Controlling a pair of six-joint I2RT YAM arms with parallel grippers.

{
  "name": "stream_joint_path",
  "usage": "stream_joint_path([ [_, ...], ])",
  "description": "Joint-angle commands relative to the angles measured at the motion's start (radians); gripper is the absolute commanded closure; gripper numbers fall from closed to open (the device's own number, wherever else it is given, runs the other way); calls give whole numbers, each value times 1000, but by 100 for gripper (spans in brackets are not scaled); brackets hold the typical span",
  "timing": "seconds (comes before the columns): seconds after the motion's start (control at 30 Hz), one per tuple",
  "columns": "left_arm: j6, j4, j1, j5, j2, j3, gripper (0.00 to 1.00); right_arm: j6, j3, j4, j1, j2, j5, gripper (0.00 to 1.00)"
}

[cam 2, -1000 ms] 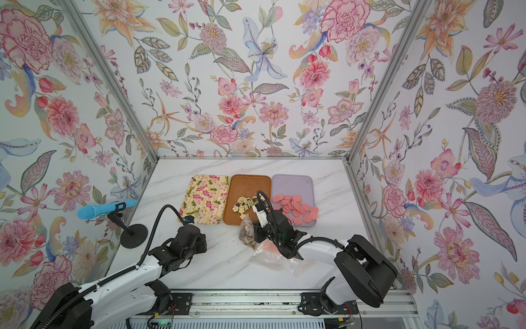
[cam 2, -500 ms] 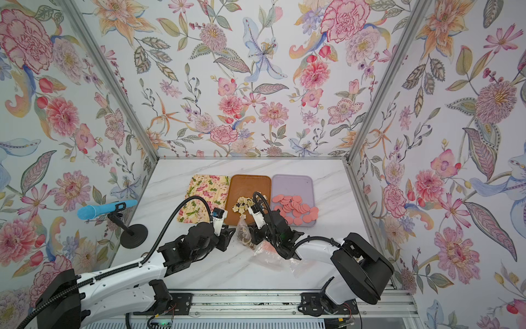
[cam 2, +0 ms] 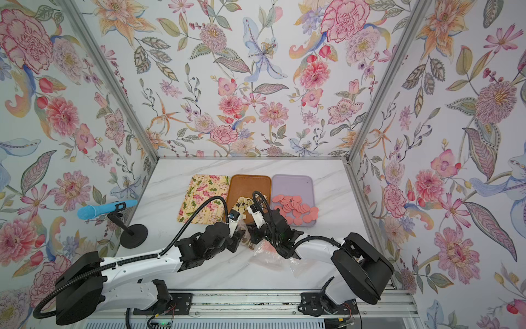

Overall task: Pour cookies out of the ziploc bag
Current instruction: Open the ziploc bag at the center of the board.

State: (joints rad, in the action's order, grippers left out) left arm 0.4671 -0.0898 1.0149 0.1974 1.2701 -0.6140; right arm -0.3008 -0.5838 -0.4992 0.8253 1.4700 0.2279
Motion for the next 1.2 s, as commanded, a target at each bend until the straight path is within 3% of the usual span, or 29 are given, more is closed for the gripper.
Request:
stream_joint_path([
  [0.0,-22,30,8,42,26,-24,57,0,-28,-13,3,-10,8,100],
  [0.13,-43,17,8,34,31,-13,56,-1,-28,-18,0,-12,14,100],
  [0.5,-83,15,7,46,111,-63,68,-4,-30,-21,-7,-17,21,100],
  [0.63,-82,9,-4,42,117,-67,86,-5,-27,-24,-12,-21,25,100],
  [0.7,-81,10,-8,41,114,-66,100,-6,-25,-25,-14,-21,28,100],
  [0.97,-67,7,-27,46,-7,20,100,-13,-6,-15,-36,-30,25,100],
  [1.17,-22,-48,-117,14,-179,175,100,-11,28,-13,-49,-52,26,100],
])
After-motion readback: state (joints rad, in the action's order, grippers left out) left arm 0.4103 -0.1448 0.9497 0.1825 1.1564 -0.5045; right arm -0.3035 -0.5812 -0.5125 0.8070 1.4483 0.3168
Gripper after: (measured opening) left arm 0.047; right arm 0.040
